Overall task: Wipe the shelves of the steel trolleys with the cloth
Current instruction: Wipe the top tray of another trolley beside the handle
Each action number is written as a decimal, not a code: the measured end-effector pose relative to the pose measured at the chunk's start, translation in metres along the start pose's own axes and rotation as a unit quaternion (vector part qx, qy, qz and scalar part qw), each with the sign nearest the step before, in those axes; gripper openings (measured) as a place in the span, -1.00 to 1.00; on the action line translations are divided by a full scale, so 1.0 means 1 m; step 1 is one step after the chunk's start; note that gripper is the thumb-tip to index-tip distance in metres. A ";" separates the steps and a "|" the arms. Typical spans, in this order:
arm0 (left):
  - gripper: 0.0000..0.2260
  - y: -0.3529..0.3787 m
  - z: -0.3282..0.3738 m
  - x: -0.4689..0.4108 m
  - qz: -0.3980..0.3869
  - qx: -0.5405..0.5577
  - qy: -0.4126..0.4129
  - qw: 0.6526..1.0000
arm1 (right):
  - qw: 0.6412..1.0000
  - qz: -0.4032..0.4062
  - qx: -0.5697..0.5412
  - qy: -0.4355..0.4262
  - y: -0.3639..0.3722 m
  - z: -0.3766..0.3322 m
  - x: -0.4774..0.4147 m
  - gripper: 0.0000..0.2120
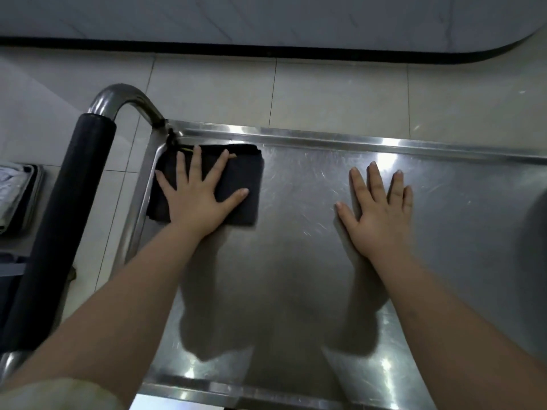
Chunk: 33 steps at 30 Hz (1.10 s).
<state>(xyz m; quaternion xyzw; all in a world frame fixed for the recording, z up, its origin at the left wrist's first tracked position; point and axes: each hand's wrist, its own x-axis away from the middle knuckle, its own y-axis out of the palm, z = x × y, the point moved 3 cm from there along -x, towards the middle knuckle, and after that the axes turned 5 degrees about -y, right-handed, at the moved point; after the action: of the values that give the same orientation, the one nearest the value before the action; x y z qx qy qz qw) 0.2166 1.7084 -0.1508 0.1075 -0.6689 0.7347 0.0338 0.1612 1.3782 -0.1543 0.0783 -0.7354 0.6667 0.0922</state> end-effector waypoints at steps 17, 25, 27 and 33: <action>-0.22 0.006 0.091 -0.005 -0.025 -0.005 0.006 1.000 | 1.000 -0.005 0.019 -0.016 0.003 -0.001 0.001 -0.26; -0.25 0.018 0.137 0.026 -0.001 0.005 0.068 0.998 | 1.000 0.025 -0.015 0.005 0.003 0.007 -0.005 -0.45; -0.26 0.019 0.115 0.045 -0.001 0.008 0.061 0.998 | 1.000 0.018 -0.014 0.008 0.002 0.006 -0.006 -0.45; -0.27 0.024 0.035 0.120 -0.006 0.000 0.024 1.000 | 1.000 0.009 -0.003 0.004 0.000 0.007 -0.005 -0.37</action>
<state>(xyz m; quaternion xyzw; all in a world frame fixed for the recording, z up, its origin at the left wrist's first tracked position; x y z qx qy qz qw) 0.0985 1.6595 -0.1468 0.0937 -0.6672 0.7370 0.0537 0.1657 1.3715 -0.1558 0.0688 -0.7379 0.6654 0.0890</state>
